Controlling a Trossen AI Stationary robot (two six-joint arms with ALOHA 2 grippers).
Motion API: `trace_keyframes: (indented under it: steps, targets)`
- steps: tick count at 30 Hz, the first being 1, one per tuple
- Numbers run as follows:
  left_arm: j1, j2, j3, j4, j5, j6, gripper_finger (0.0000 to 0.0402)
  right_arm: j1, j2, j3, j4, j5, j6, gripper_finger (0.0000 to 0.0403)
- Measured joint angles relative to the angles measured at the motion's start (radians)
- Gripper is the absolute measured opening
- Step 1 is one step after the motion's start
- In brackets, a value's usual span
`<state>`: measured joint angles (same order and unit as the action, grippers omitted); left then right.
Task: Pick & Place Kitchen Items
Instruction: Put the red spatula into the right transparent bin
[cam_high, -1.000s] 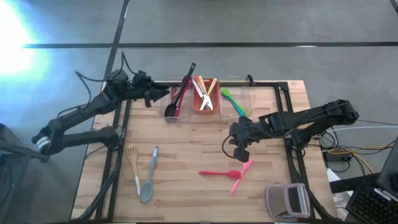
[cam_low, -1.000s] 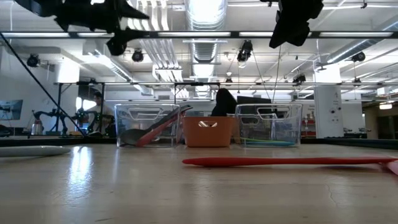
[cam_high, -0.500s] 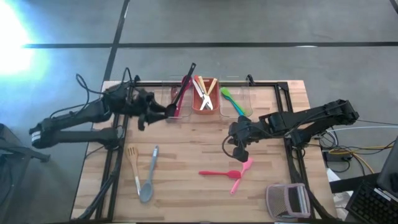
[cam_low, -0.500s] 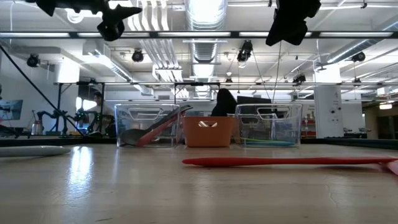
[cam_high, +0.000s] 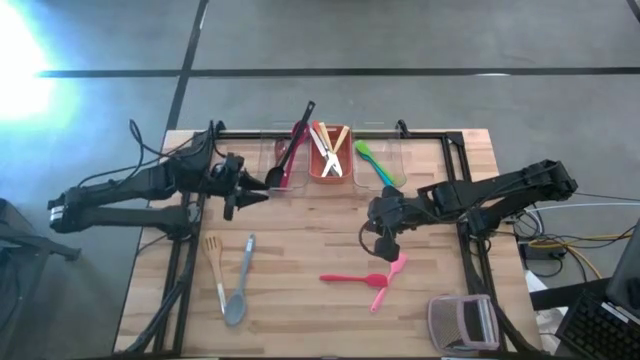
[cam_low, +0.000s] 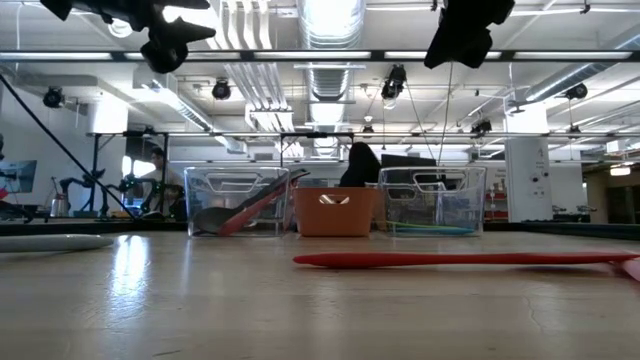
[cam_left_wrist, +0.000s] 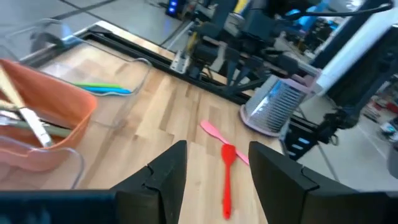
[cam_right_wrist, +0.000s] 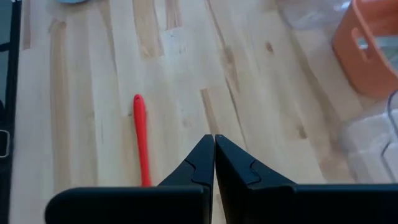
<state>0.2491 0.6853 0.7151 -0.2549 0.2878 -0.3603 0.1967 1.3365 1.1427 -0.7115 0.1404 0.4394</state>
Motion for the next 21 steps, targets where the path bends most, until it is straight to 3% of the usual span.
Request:
trace_keyframes:
  steps: [11,21]
  targets:
    - [-0.033,0.037,-0.074,0.056,-0.222,-0.059,0.0174,-0.022,0.0,-0.004,0.056,-0.03,-0.204,0.0008]
    - [-0.071,0.051,-0.239,0.3,-0.209,-0.077,0.0174,-0.107,0.002,-0.008,0.08,-0.091,-0.232,0.0008]
